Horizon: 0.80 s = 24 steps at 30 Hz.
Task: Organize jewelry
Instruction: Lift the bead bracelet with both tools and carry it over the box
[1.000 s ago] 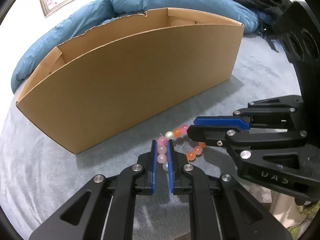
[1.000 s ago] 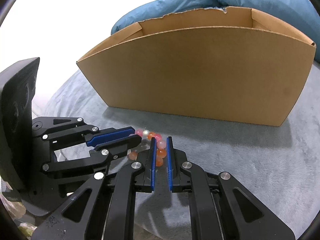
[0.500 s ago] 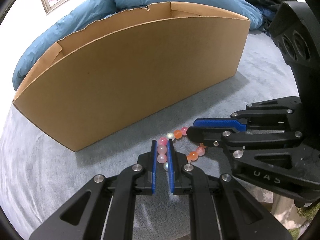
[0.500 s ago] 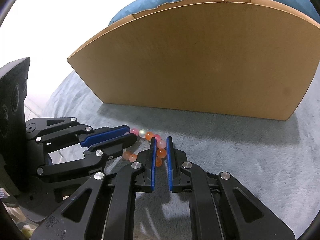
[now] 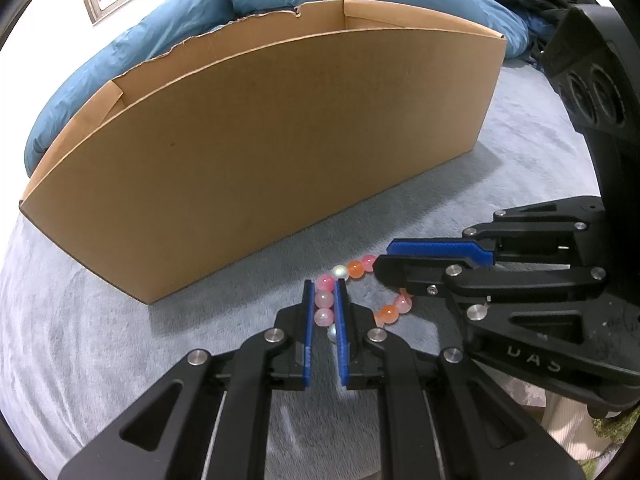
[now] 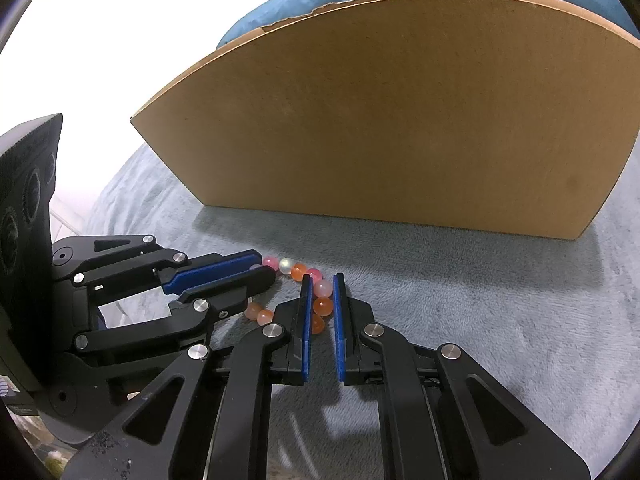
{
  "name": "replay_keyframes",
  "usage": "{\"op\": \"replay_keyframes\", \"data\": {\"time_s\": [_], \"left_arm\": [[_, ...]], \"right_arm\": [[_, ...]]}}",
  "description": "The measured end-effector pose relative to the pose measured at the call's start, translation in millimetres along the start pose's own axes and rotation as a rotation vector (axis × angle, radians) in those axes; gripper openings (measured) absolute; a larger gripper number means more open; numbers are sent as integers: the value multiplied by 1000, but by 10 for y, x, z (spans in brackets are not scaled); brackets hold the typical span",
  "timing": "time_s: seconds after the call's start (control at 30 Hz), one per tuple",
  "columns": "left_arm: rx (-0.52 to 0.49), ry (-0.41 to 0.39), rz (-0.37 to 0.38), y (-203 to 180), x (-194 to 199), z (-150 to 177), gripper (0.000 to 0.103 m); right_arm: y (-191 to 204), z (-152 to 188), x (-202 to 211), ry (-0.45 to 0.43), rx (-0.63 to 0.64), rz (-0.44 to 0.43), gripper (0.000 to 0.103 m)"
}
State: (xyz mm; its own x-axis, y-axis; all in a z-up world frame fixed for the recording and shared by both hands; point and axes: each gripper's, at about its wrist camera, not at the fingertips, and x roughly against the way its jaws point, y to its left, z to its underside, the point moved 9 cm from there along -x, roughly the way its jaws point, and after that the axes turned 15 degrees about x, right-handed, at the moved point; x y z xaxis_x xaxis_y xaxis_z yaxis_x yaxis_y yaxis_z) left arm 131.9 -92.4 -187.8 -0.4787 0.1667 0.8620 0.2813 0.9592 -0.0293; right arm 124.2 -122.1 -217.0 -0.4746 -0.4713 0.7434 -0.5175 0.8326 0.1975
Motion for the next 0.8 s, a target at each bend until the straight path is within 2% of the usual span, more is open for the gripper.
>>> {"op": "replay_keyframes", "data": {"time_s": [0.33,0.57,0.7,0.8], "left_arm": [[2,0,2,-8,-5,-1,9],[-2,-29,25,12,100,13,9],[3,-67,63,1,364,-27,9],[-6,-123,94,-34,663,-130,9]], "right_arm": [[4,0,-6,-1,-2,1,8],[44,-34,79,-25,5,12,8],[108,-121,261,-60,36,41,8],[183,-224,472,-94,78,71,8]]}}
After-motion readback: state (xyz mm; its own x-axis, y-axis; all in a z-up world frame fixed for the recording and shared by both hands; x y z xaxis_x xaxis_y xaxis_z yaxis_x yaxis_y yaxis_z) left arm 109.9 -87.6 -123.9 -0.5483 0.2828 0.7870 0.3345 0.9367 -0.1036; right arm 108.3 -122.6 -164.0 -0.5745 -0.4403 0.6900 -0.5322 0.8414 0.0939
